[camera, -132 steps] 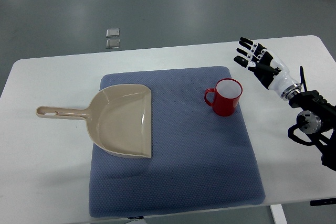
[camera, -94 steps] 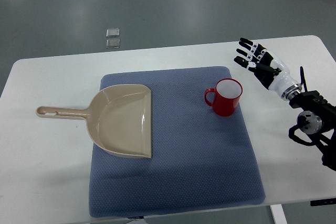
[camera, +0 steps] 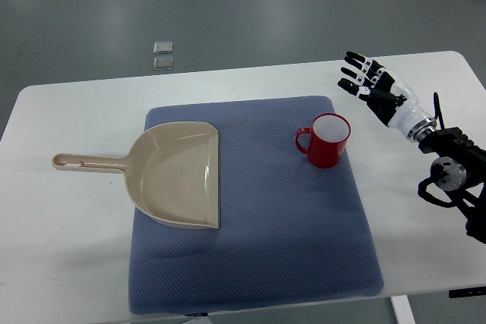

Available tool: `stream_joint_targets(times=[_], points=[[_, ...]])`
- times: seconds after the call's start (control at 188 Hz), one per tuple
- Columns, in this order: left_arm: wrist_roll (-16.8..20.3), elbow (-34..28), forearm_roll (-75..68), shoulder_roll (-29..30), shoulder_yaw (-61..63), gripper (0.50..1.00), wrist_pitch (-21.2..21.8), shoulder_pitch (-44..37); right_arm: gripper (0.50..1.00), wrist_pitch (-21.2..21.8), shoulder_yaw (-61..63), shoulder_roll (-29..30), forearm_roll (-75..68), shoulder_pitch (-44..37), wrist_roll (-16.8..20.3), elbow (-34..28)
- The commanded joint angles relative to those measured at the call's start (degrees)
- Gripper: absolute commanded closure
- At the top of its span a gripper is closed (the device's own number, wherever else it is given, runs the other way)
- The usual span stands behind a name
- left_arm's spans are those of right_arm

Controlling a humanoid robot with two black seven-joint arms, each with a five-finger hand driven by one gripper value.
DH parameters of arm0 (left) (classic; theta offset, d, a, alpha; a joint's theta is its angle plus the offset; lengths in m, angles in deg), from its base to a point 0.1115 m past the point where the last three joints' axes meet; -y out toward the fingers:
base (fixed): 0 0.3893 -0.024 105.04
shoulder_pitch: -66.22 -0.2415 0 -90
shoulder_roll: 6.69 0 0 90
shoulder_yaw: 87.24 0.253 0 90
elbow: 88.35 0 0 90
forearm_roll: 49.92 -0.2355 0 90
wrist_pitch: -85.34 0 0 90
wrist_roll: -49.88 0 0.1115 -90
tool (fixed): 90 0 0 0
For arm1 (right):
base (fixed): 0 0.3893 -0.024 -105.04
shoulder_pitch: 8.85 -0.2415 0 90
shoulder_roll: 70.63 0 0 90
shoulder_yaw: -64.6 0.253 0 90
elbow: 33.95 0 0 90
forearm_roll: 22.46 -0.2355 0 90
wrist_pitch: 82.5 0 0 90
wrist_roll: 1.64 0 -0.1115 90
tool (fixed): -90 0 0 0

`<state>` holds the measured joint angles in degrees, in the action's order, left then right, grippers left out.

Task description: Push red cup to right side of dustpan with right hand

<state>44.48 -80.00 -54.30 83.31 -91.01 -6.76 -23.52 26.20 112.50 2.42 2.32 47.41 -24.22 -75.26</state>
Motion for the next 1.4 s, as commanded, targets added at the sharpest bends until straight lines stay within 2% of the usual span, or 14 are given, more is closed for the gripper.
stream_joint_targets(times=[0.0, 0.366, 0.595, 0.86, 1.396], points=[[0.04, 0.00, -0.02, 0.00, -0.02, 0.500, -0.02, 0.00, 0.572, 0.20, -0.08, 0.34, 0.00, 0.09, 0.00, 0.01], [0.04, 0.00, -0.02, 0.00, -0.02, 0.500, -0.02, 0.00, 0.572, 0.29, 0.01, 0.25, -1.23, 0.61, -0.53, 0.01], [-0.04, 0.00, -0.02, 0.00, -0.02, 0.500, -0.02, 0.00, 0.572, 3.10, 0.10, -0.19, -1.93, 0.61, -0.62, 0.09], [-0.04, 0.00, -0.02, 0.00, -0.02, 0.500, -0.02, 0.00, 0.572, 3.19, 0.10, -0.36, -2.20, 0.79, -4.13, 0.09], [0.04, 0.00, -0.02, 0.00, -0.02, 0.500, -0.02, 0.00, 0.572, 3.89, 0.89, -0.01, -2.20, 0.61, -4.04, 0.09]])
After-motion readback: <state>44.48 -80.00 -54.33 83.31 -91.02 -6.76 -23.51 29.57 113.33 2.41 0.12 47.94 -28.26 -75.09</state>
